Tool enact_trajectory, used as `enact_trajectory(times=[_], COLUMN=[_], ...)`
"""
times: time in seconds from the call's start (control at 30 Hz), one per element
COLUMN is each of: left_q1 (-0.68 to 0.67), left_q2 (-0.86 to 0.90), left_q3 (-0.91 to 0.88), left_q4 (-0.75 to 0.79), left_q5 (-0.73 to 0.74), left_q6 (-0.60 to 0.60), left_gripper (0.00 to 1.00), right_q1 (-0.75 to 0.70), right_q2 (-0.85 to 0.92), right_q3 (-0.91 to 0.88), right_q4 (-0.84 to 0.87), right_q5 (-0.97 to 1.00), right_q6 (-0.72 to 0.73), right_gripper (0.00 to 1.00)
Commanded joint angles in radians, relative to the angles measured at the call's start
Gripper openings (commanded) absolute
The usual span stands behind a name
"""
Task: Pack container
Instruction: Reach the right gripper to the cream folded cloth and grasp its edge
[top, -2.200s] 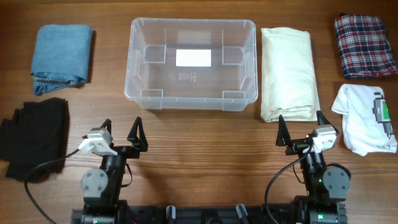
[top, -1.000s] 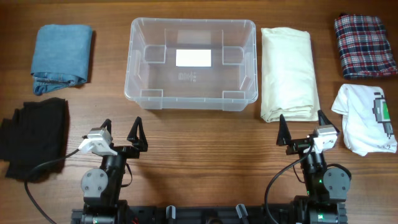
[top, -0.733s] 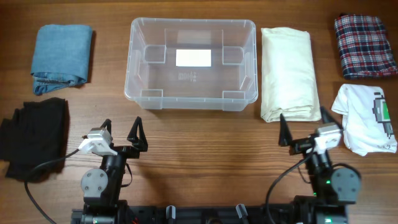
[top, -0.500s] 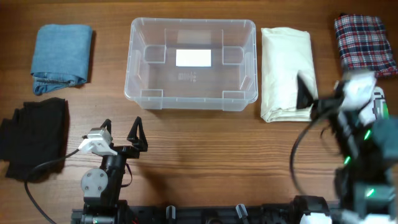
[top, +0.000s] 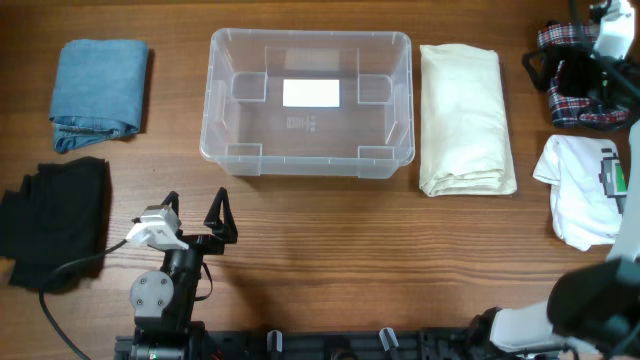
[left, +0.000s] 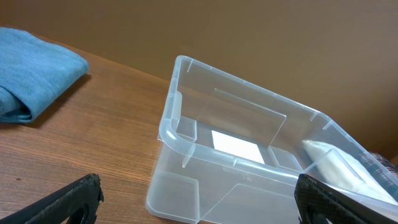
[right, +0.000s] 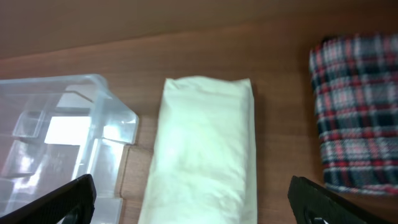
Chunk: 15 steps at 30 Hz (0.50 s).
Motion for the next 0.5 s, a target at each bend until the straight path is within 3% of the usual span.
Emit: enact_trajectory(times=[0.0,0.3,0.47], left_q1=[0.007,0.007,0.007], left_q2=[-0.007,-0.007,-0.007], left_q3=[-0.003,-0.003,-0.003], left_q4=[-0.006,-0.006,-0.006], left_q5=[-0.003,-0.003,-0.003], left_q6=[-0.002,-0.002,-0.002], left_gripper=[1.0,1.0,1.0], right_q1=[-0.063,-0.104,-0.104], right_q2=[0.125,0.432,0.51], right_q3=[0.015,0.015,0.015], right_q4=[0.0,-0.006,0.05], right_q5=[-0.118,-0.268,-0.277], right_q6=[0.019,-0.06,-0.06], right_gripper=[1.0,1.0,0.99])
